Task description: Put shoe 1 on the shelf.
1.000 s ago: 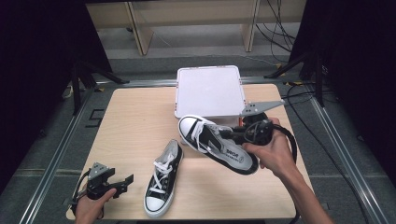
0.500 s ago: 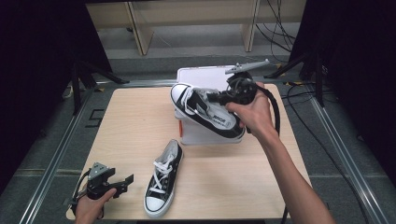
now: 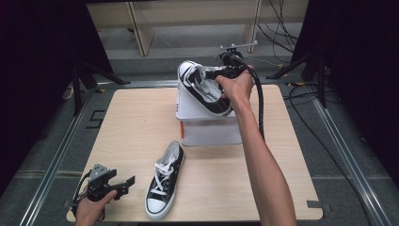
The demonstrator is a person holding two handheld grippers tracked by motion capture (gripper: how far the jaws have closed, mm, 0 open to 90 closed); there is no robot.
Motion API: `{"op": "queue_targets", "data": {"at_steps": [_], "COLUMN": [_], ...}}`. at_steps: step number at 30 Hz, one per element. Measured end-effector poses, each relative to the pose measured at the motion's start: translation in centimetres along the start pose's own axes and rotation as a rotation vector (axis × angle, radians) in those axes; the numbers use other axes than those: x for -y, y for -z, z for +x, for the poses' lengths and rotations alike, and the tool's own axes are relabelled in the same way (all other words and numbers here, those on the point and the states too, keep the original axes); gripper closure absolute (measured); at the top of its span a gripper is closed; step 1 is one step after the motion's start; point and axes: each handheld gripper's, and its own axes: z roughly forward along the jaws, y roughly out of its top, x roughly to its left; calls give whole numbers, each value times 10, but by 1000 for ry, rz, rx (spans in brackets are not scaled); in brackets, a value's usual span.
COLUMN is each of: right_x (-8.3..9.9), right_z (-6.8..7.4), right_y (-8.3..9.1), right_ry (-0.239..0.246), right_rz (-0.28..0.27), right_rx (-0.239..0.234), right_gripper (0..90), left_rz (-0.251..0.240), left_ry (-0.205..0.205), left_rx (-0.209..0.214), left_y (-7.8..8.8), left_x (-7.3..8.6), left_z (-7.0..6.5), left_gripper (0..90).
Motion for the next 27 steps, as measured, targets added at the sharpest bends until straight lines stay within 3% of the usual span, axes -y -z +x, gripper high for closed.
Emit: {"op": "queue_targets", "data": {"at_steps": [8,9,13,16,20,27], "right_x": [-7,-8,-9,-10,-7,5], "right_z": [-4,-6,-10,-12,-17,-29], "right_y": [-27,-31,-42,-47,-51,-52], "right_ry": [-81,-78,-143,-173,-211,-230], "right_rz": [-10,-16,-29,-58,-57,-39], "right_rx": [82,81,100,102,115,140], "right_gripper": [869,868,868,868,865,858], "left_rz": [0,0,9,9,7,11], "left_ry": [5,3,4,4,7,2], "left_rx": [12,10,7,12,19,23], "left_y": [0,0,-1,-2,-3,-3], "left_x": [-1,-1,-1,-1,-1,-1], "left_z": [0,0,1,2,2,2], "left_gripper": [156,156,156,156,155,155]}}
